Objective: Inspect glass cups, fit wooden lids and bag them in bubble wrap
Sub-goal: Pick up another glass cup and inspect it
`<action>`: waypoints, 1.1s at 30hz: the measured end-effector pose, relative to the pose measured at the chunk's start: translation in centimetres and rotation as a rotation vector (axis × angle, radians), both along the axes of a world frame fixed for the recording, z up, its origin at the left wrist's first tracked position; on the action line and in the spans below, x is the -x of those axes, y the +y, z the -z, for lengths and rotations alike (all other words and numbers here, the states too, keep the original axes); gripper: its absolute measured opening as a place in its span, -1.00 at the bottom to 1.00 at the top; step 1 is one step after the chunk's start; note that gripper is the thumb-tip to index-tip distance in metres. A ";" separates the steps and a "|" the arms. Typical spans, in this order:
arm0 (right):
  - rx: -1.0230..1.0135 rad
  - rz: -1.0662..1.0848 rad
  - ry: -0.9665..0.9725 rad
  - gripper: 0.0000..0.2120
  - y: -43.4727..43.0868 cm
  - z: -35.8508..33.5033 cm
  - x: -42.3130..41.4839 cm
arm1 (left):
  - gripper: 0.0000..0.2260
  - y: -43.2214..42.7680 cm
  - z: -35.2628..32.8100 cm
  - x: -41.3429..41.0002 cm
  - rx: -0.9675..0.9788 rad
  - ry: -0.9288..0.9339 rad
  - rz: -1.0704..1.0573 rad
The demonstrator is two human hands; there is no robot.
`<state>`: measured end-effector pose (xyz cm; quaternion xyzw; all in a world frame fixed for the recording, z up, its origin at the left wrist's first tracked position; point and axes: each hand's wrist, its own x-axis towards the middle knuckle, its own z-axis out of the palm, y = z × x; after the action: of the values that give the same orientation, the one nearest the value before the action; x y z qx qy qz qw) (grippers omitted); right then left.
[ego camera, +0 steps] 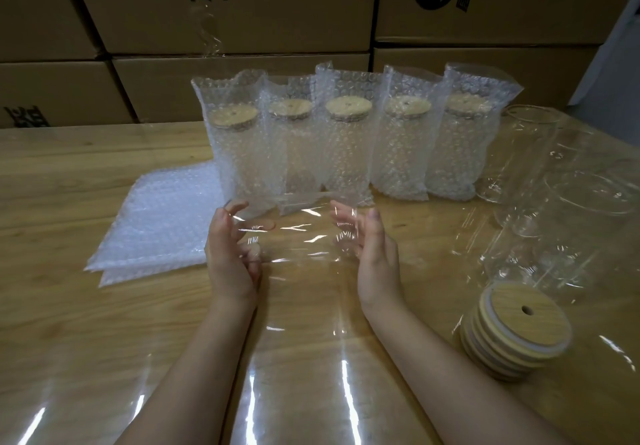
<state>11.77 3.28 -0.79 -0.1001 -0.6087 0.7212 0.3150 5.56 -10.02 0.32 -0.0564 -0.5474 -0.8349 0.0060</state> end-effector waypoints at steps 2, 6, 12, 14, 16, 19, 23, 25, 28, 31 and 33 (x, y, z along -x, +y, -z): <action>-0.050 0.003 -0.038 -0.45 -0.1 0.2 0.0 | -0.65 -0.1 -0.1 0.0 -0.028 -0.008 -0.021; -0.120 -0.024 -0.063 -0.46 -0.3 0.5 0.1 | -0.64 0.0 -0.2 0.0 -0.082 -0.035 -0.071; -0.209 -0.056 0.014 -0.66 -0.4 0.4 -0.3 | -0.49 0.4 -0.3 -0.1 -0.005 0.011 -0.080; -0.186 -0.048 0.063 -0.68 -0.6 0.3 -0.4 | -0.45 0.4 -0.2 -0.1 0.016 0.047 -0.069; -0.074 -0.022 0.115 -0.65 -0.5 0.1 -0.5 | -0.46 0.5 -0.1 0.0 0.036 0.065 -0.053; 0.060 0.023 0.131 -0.57 -0.2 -0.2 -0.6 | -0.48 0.8 0.1 0.1 0.066 0.029 -0.032; 0.053 -0.064 -0.007 -0.39 0.1 -0.2 -0.2 | -0.51 1.2 0.5 0.3 0.145 0.057 -0.054; 0.030 -0.092 -0.045 -0.39 0.1 0.1 -0.1 | -0.55 1.2 0.9 0.4 0.172 0.080 -0.104; -0.009 -0.036 -0.021 -0.39 -0.1 0.4 -0.1 | -0.64 1.0 1.4 0.4 0.231 0.134 -0.123; -0.011 0.038 -0.006 -0.37 -0.1 0.3 -0.1 | -0.71 1.2 1.5 0.4 0.291 0.227 -0.145; 0.072 0.063 -0.036 -0.37 0.2 0.3 0.0 | -0.71 1.3 1.7 0.2 0.357 0.297 -0.152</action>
<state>11.75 3.50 -1.04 -0.1435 -0.5843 0.7305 0.3230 5.39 -8.75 -1.36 -0.1373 -0.6822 -0.7046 0.1392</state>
